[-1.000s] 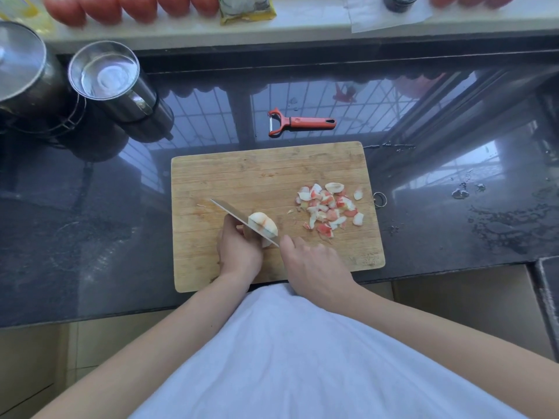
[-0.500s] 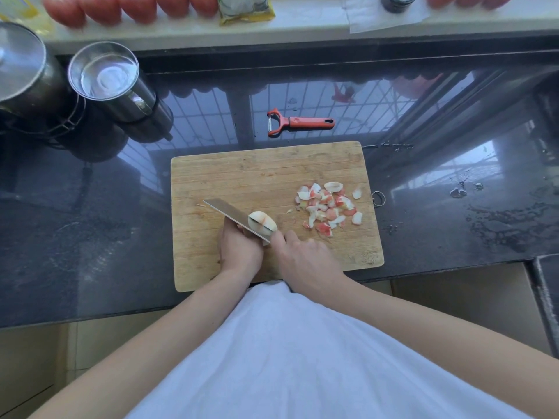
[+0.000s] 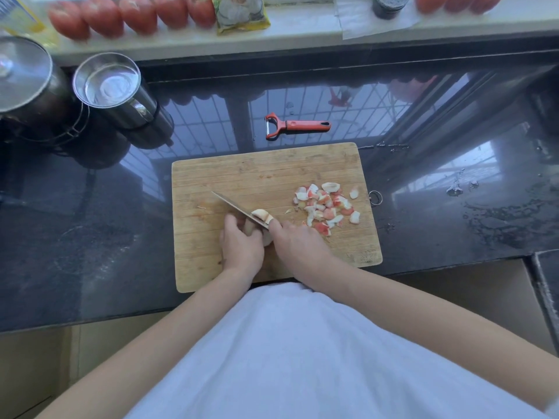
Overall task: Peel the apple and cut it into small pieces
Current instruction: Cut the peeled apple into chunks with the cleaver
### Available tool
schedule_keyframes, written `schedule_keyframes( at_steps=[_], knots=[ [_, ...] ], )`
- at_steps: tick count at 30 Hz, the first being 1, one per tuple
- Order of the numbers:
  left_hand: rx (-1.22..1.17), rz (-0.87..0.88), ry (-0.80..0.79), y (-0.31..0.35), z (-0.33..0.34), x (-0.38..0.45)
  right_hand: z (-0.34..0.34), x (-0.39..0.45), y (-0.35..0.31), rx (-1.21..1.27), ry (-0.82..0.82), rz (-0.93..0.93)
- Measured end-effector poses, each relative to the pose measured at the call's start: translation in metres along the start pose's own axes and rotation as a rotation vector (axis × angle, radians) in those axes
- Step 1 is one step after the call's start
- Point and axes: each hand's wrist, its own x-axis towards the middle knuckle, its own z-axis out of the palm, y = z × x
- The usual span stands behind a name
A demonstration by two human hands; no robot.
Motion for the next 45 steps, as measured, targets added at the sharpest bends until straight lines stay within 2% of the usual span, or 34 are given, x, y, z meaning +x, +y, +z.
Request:
schedule_keyframes(
  at_steps=[3,7,11,18,23,28,34,40,45],
  knots=[
    [-0.009,-0.006,-0.020,-0.006,-0.005,0.001,0.001,0.004,0.010,0.074,-0.006,-0.035],
    [-0.056,0.004,-0.110,-0.019,-0.017,0.001,-0.004,0.011,0.027,0.163,-0.115,-0.038],
    [-0.037,0.054,-0.163,-0.035,-0.025,-0.006,-0.011,0.011,0.040,0.356,-0.111,0.046],
    [-0.055,0.020,-0.175,-0.037,-0.029,-0.008,-0.027,0.000,0.042,0.547,-0.042,0.049],
    [0.007,0.032,-0.206,-0.037,-0.028,-0.007,-0.036,-0.013,0.035,0.564,0.046,0.112],
    [0.148,0.039,-0.167,-0.030,-0.029,-0.017,-0.028,-0.038,0.031,0.445,-0.028,0.181],
    [0.276,0.002,-0.183,-0.027,-0.026,-0.021,-0.019,-0.053,0.028,0.396,-0.116,0.136],
    [0.309,-0.073,-0.225,-0.026,-0.023,-0.025,-0.020,-0.053,0.024,0.333,-0.098,0.077],
    [0.302,-0.085,-0.255,-0.028,-0.023,-0.026,-0.021,-0.060,0.022,0.170,-0.054,0.014]
  ],
)
